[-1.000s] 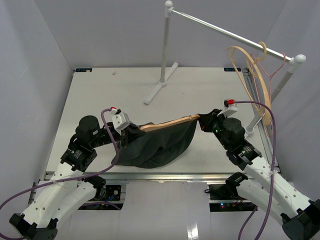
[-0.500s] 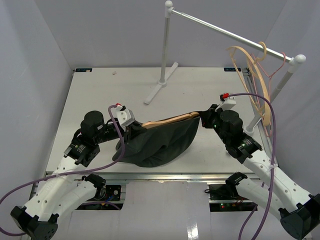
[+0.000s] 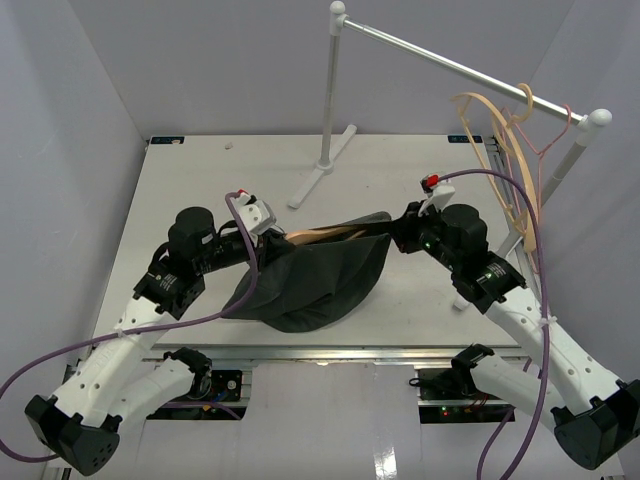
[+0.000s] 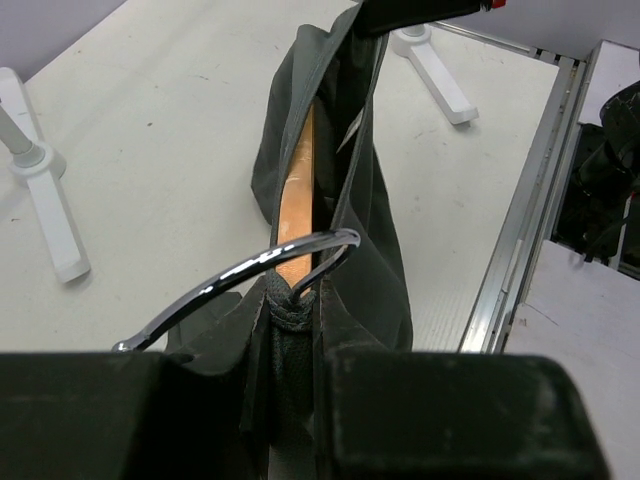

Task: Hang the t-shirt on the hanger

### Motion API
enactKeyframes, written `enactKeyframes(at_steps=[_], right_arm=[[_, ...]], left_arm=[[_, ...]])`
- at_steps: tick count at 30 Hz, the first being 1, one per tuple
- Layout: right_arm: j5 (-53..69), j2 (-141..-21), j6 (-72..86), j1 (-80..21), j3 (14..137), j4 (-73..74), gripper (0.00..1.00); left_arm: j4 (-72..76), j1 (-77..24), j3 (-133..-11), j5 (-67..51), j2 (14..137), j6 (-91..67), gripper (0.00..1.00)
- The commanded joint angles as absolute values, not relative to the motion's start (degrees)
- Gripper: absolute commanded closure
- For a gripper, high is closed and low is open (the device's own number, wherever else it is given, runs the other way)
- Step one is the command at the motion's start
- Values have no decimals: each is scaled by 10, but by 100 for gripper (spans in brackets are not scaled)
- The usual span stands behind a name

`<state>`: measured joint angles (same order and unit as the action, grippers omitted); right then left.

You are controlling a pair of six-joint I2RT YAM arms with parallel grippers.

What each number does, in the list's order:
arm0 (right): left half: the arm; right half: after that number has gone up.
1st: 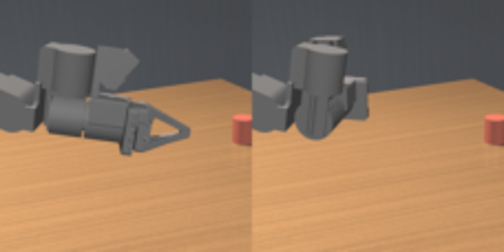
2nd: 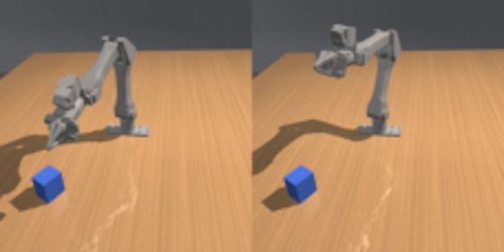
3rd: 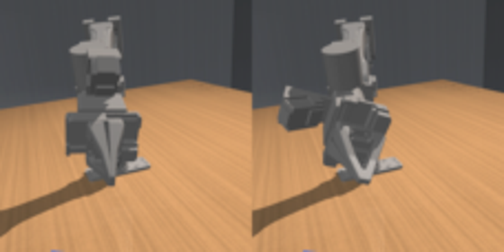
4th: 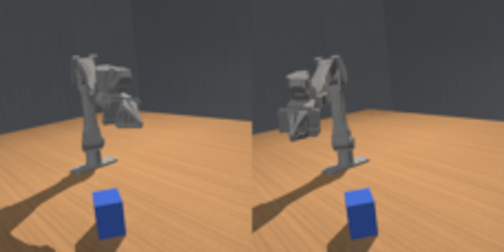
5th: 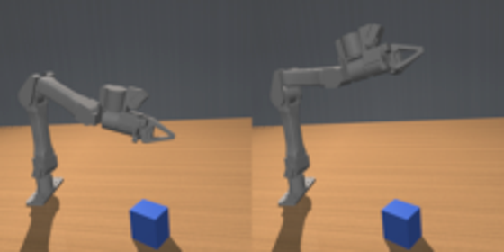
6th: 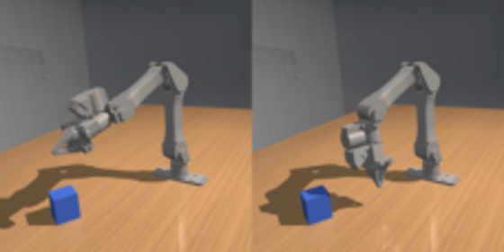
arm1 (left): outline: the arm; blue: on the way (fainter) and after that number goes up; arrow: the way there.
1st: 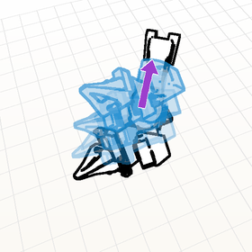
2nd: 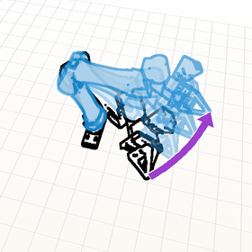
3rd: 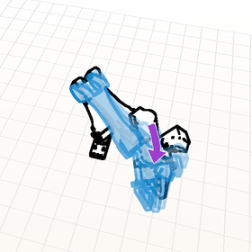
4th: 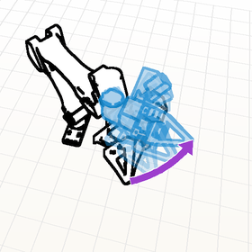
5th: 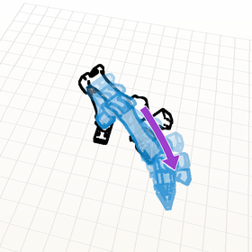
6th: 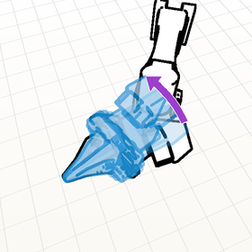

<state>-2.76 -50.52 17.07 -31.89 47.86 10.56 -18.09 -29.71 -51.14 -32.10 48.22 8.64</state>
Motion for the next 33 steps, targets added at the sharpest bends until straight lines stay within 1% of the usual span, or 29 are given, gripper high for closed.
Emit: enactKeyframes(at_steps=[1, 2, 4, 6, 7, 11, 18, 22, 27, 31, 33], right_arm=[[67, -540, 138, -366, 532, 99, 92], [63, -541, 130, -373, 534, 108, 92], [60, -552, 107, -445, 560, 123, 92], [101, -545, 93, -465, 553, 113, 89], [112, -541, 86, -469, 550, 111, 86], [150, -541, 52, -471, 564, 131, 66], [213, -554, 19, -480, 597, 129, 46], [217, -564, 4, -491, 620, 133, 42], [243, -613, -28, -510, 654, 137, 40], [255, -644, -35, -517, 661, 132, 40], [260, -655, -34, -517, 653, 125, 43]], left_arm=[[-174, -292, -548, -383, 509, 50, 100], [-174, -292, -548, -387, 516, 48, 100], [-169, -292, -544, -430, 531, 26, 100], [-165, -292, -538, -453, 535, 12, 100], [-163, -291, -535, -461, 537, 8, 100], [-161, -292, -530, -499, 543, 6, 100], [-161, -292, -526, -552, 561, -21, 100], [-158, -291, -524, -569, 557, -24, 100], [-140, -292, -520, -584, 550, -41, 100], [-129, -292, -520, -597, 551, -55, 100], [-126, -292, -521, -602, 551, -59, 100]])
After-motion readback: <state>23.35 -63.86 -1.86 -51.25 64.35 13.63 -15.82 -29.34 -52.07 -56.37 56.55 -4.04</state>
